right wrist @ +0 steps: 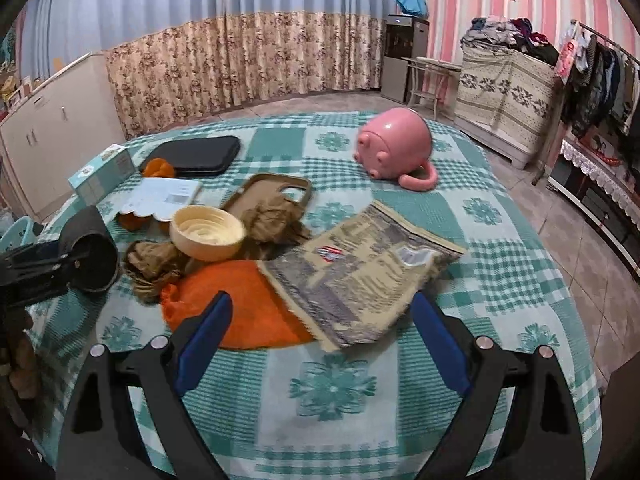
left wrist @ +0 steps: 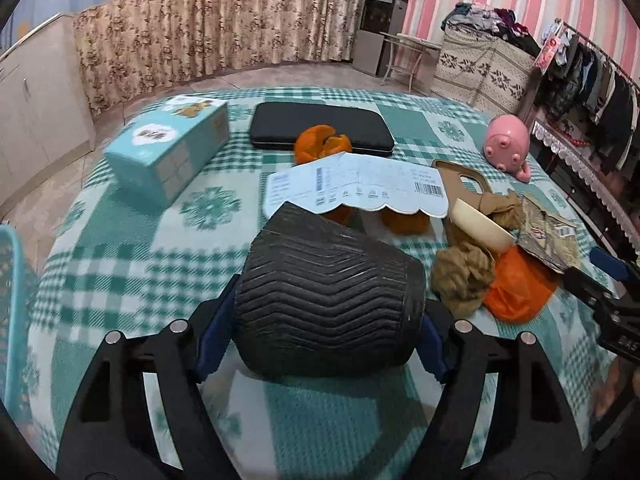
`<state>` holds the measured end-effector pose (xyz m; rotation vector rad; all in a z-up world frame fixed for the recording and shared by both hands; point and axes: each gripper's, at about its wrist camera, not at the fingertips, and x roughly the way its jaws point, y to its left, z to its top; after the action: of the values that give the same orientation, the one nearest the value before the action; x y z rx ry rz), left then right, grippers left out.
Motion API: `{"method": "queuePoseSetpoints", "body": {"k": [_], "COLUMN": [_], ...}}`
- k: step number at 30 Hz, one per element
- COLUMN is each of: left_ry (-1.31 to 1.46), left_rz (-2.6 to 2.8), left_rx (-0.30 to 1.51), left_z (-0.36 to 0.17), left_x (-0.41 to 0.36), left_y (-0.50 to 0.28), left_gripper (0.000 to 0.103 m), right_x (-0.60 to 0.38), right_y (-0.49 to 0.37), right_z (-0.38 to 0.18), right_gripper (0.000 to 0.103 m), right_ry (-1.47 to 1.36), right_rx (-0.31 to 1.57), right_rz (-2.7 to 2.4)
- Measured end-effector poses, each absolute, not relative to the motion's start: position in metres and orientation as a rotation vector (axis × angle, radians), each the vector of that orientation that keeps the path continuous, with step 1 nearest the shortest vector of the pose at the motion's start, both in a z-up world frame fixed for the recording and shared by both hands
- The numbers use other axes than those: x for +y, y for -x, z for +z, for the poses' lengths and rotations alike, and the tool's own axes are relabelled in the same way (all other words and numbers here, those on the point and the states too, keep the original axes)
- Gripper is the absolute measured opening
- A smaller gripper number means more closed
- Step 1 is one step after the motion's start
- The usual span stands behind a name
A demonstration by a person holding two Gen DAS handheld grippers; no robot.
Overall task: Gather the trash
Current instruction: 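Grasp the brown crumpled paper with the right tool while the left tool lifts the cup, then drop the black cup and brown paper into the blue basket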
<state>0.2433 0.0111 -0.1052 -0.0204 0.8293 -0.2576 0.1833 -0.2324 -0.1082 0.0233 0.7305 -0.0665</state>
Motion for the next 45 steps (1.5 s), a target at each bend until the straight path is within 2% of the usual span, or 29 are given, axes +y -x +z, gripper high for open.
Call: {"method": "queuePoseSetpoints", "body": {"k": [12, 16, 21, 23, 24, 30, 38, 45], "left_ry": [0.036, 0.061, 0.083, 0.08, 0.081, 0.119, 0.127, 0.135], "left_rz": [-0.022, 0.041, 0.08, 0.096, 0.102, 0.132, 0.153, 0.172], "left_rx": [0.739, 0.728, 0.74, 0.734, 0.732, 0.71, 0.672, 0.665], "left_z": [-0.084, -0.082, -0.084, -0.083, -0.083, -0.075, -0.062, -0.058], "left_x": [0.113, 0.145, 0.164, 0.167, 0.169, 0.182, 0.19, 0.202], "left_y": [-0.186, -0.176, -0.171, -0.169, -0.168, -0.163, -0.153, -0.149], "left_gripper": [0.074, 0.074, 0.074, 0.074, 0.074, 0.074, 0.074, 0.074], "right_x": [-0.134, -0.117, -0.117, -0.114, -0.112, -0.102, -0.08, -0.056], "right_y": [-0.194, -0.208, -0.225, -0.233, -0.234, -0.226, -0.204, -0.205], "right_z": [-0.108, -0.121, -0.126, -0.13, -0.13, -0.126, -0.09, -0.073], "right_gripper": [0.088, 0.068, 0.068, 0.059, 0.051, 0.048, 0.048, 0.048], "right_ry": [0.084, 0.081, 0.063, 0.073, 0.079, 0.098, 0.103, 0.137], "right_rx": [0.741, 0.803, 0.822, 0.844, 0.847, 0.821, 0.678, 0.652], "right_rz": [0.101, 0.131, 0.099, 0.102, 0.097, 0.125, 0.206, 0.267]}}
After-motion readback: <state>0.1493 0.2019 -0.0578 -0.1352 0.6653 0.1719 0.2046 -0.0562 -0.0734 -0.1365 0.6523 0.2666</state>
